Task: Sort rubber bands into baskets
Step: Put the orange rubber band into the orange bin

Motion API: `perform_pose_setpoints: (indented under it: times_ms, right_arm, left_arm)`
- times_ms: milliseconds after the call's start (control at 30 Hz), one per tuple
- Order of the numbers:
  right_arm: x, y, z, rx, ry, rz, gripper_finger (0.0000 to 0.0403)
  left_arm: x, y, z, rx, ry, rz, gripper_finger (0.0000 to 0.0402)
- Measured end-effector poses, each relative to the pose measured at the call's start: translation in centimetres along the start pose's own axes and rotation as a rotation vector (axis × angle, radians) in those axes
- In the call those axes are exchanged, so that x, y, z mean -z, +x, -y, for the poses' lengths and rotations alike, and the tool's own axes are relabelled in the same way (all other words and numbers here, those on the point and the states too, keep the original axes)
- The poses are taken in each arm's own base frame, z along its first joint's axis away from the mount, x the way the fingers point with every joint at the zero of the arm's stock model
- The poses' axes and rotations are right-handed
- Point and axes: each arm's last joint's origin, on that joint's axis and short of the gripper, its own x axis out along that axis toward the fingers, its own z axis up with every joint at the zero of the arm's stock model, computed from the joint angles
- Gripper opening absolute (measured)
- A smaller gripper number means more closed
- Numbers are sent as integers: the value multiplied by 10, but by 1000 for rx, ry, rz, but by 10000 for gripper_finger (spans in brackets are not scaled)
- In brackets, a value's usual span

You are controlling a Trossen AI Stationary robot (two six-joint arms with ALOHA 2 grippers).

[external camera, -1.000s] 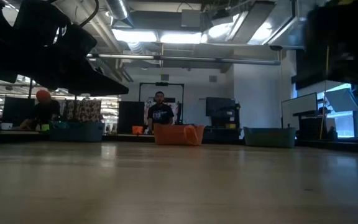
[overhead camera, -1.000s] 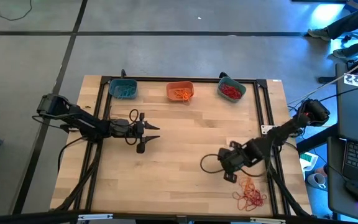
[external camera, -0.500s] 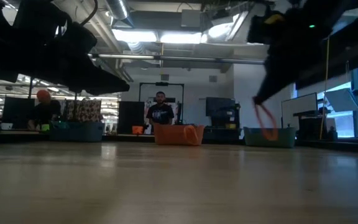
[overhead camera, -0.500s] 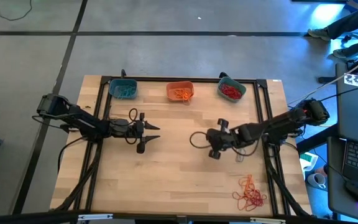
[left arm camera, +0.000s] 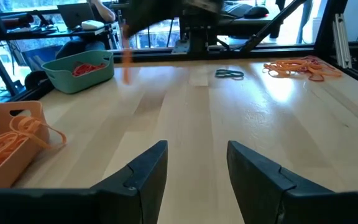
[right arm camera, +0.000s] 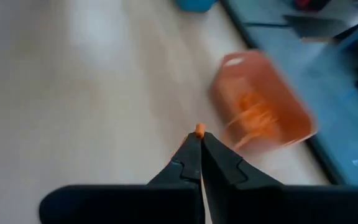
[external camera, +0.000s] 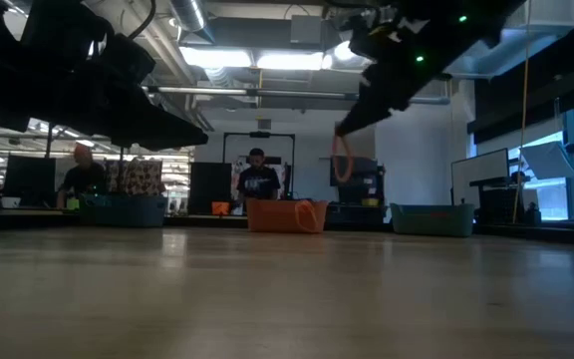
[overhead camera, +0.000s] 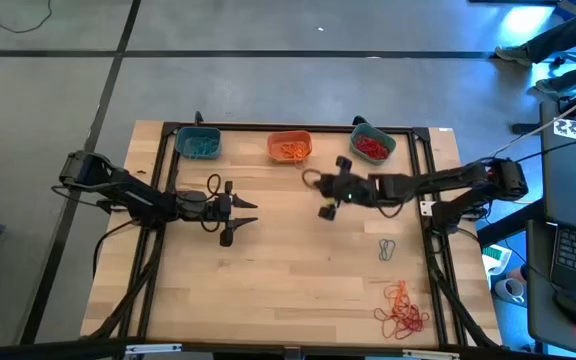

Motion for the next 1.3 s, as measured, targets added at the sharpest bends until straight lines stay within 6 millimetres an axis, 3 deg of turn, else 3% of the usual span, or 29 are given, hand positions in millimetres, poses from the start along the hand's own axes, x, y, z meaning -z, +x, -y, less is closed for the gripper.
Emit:
perform_pose_setpoints:
  times_ms: [200,400,667,867,967,1067,1300]
  right_arm:
    - [-8,16,40,91,41,88,8]
    - [-3,43,76,99,119,145,8]
    - [11,84,105,187,191,241,8]
    - [19,110,116,201,269,198,11]
    - [20,120,117,183,298,128,41]
    - [15,124,117,170,293,76,96]
    - [-7,110,123,94,260,-151,208]
  left_arm:
    - [0,0,0,0,0,0,164]
    - [0,0,0,1,0,0,164]
    - [0,0,0,1,0,-1,164]
    - [0,0,0,1,0,-2,164]
    - [0,0,0,1,1,-4,164]
    - [1,0,0,1,1,-8,164]
    - [1,0,0,1,-3,-14,164]
